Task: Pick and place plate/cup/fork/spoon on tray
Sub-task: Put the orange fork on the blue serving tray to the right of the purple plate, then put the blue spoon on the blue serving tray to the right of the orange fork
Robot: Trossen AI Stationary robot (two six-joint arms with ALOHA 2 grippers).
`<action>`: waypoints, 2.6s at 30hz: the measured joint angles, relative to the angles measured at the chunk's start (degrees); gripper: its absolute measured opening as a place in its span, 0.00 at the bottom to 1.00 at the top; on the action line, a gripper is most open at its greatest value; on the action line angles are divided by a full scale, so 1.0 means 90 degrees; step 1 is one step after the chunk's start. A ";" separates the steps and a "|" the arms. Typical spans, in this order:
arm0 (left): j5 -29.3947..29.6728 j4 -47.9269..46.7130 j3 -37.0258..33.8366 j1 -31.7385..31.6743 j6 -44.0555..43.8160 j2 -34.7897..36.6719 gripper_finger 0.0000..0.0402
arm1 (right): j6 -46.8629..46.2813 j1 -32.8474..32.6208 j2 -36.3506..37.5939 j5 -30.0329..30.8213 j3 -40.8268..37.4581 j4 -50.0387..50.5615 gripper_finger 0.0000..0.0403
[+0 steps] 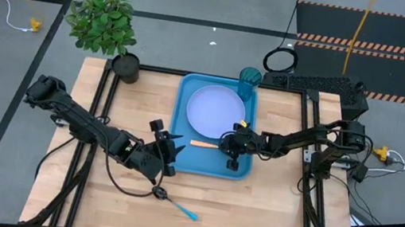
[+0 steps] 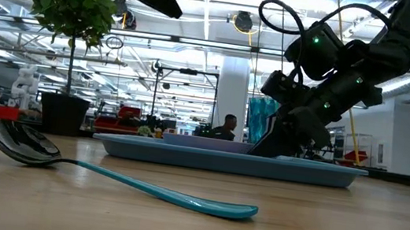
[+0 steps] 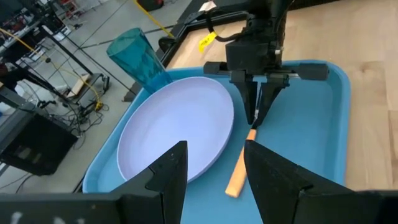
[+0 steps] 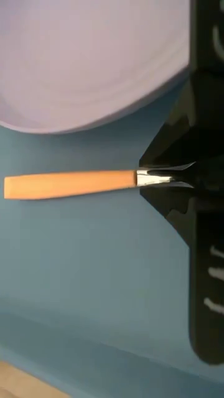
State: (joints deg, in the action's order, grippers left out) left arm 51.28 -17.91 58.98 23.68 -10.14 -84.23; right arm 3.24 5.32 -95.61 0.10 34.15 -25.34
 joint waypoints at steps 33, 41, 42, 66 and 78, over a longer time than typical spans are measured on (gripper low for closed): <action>-0.1669 0.1225 0.0005 0.0571 0.0065 -0.0002 0.40 | -0.1106 -0.1248 0.3507 -0.0027 -0.0180 0.3084 0.14; -0.1835 0.1390 0.0012 0.1255 -0.0384 -0.0166 0.40 | -0.1498 -0.1938 0.3524 0.0528 -0.0182 0.2825 0.14; -0.1865 0.1376 0.0012 0.1345 -0.0395 -0.0253 0.40 | -0.1572 -0.2038 0.3524 0.0699 -0.0185 0.2803 0.14; -0.2988 0.0726 0.0007 0.1630 -0.1390 -0.2416 0.40 | -0.2392 -0.3353 0.2232 0.1680 -0.0187 0.1289 0.14; -0.3694 0.0416 -0.0001 0.1390 -0.1023 -0.2509 0.40 | -0.2591 -0.3456 0.1639 0.1678 -0.0187 0.0871 0.14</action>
State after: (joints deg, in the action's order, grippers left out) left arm 18.04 -14.17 58.97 36.19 -19.34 -106.80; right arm -20.07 -25.78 -80.86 15.20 32.47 -17.51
